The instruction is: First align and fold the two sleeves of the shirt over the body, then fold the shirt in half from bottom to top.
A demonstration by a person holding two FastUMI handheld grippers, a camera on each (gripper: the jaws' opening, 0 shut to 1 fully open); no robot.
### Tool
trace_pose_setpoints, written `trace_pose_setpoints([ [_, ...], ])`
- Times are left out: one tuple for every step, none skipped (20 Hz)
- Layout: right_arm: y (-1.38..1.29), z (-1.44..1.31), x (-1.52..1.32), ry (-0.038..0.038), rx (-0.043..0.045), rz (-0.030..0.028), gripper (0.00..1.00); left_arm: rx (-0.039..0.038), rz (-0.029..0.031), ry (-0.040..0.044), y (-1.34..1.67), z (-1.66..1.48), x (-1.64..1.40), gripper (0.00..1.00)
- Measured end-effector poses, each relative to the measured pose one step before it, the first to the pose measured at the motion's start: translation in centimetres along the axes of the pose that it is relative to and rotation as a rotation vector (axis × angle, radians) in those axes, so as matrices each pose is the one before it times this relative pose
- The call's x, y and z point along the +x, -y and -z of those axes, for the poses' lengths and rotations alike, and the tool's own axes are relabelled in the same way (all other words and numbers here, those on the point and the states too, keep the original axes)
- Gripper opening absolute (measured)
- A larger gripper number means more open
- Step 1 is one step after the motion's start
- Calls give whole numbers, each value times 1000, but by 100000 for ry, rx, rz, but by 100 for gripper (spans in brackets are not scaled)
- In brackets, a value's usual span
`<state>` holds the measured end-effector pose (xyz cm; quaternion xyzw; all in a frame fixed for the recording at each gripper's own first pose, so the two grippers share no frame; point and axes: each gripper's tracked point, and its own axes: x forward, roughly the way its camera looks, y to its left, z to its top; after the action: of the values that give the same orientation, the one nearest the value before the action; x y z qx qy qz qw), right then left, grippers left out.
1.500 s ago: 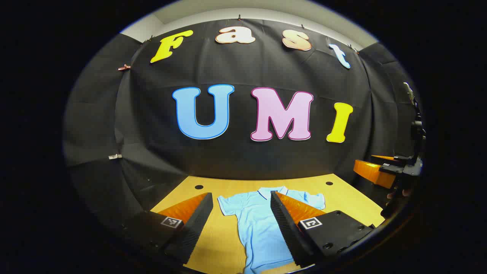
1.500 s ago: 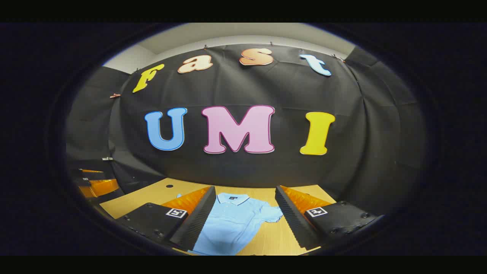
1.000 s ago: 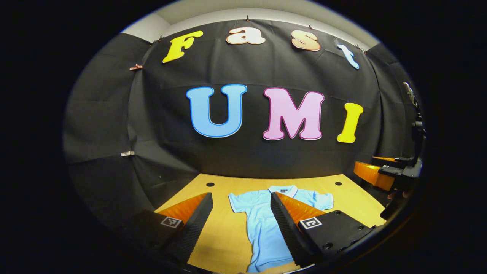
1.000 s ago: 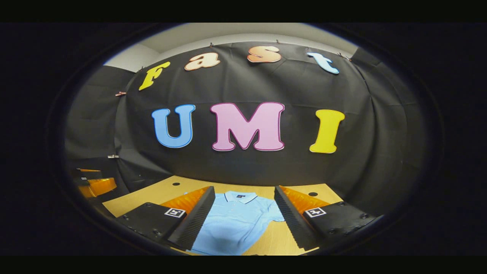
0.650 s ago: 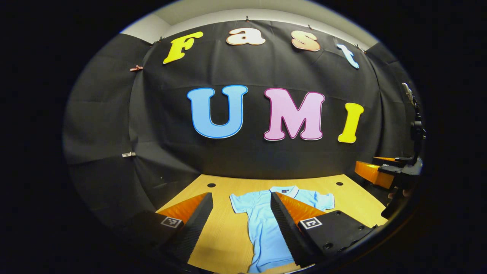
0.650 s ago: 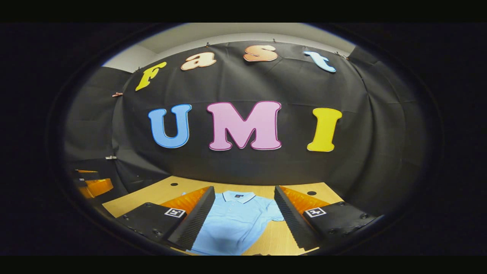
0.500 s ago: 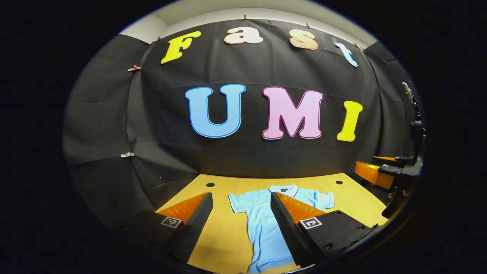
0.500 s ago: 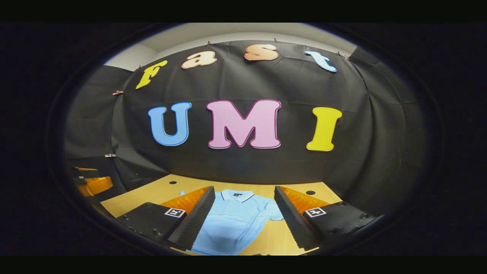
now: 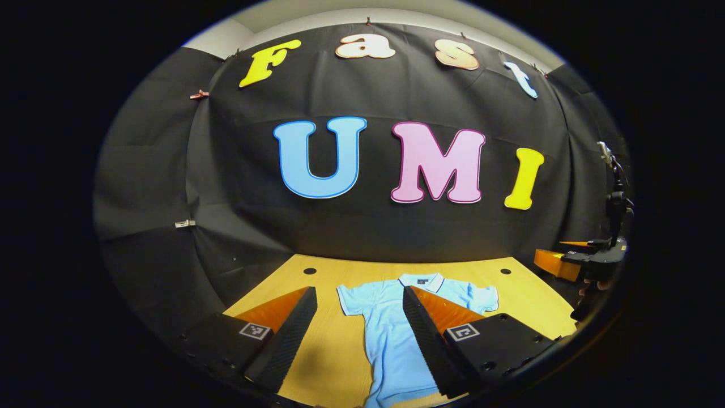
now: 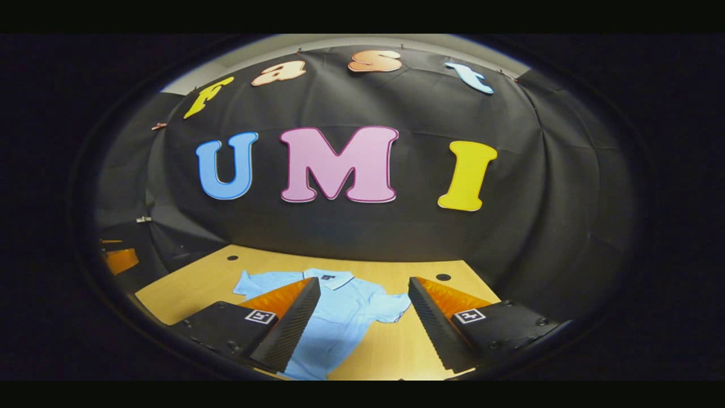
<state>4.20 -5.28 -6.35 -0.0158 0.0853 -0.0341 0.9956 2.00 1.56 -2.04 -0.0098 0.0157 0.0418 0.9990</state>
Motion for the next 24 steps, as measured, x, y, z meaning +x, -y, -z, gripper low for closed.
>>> trace_pose_setpoints([
  [736,693,800,-3150,308,1067,98,-222,-83,-1137,-35,188,406,97],
  [585,692,843,-2782,1371,505,98,160,-207,-926,-42,203,350,97],
  [666,561,1071,-2622,1662,969,98,514,-466,-474,-67,-4,365,97],
  [639,708,1203,-3314,2058,1127,98,565,-578,-316,76,184,412,97],
  [682,832,1327,-3527,1237,1144,98,570,-590,-655,-3,144,408,97],
  [643,753,1388,-2997,436,684,98,374,-1128,-236,-135,-4,275,97],
  [650,539,1522,-2231,-630,477,98,-86,-826,196,-47,3,160,97],
  [591,627,1493,-2210,-1329,459,98,-381,-49,-310,246,66,458,97],
  [625,633,1438,-2886,-294,884,98,-470,-37,-1788,274,457,631,97],
  [297,501,1699,-2436,1167,-157,98,-465,-9,-2518,224,567,609,97],
  [175,475,1762,-2619,998,-527,98,-585,-501,-1628,58,151,527,97],
  [146,557,1463,-2765,717,-591,95,-1276,-1207,-1094,-150,151,609,97],
  [348,416,1489,-1607,301,-262,98,-1265,-387,-1007,-34,53,599,97],
  [346,302,1400,-1081,-613,678,98,-697,-614,-1127,-100,224,468,97],
  [473,310,1473,-914,-1331,842,98,38,-977,-701,-225,121,499,97],
  [263,360,1304,-1181,-860,170,98,661,-936,-861,-146,269,682,97],
  [94,273,1366,-1254,206,-417,98,999,-697,-834,-161,262,604,97],
  [463,565,1230,-2633,153,1396,94,764,-652,-955,-132,486,660,97],
  [439,530,1301,-2979,466,720,98,267,-665,-1779,-50,632,643,97],
  [167,195,1394,-1560,1124,-13,98,-256,-860,-2427,106,1070,721,97],
  [-33,135,1421,-1432,1242,-537,98,-691,-334,-1567,193,628,507,97],
  [45,355,1151,-1906,410,-566,98,-1364,357,-1703,399,709,628,97],
  [433,442,1233,-1866,95,367,95,-1282,796,-1747,498,518,376,97],
  [146,470,1036,-1673,143,-181,95,-436,901,-1579,551,591,462,97],
])
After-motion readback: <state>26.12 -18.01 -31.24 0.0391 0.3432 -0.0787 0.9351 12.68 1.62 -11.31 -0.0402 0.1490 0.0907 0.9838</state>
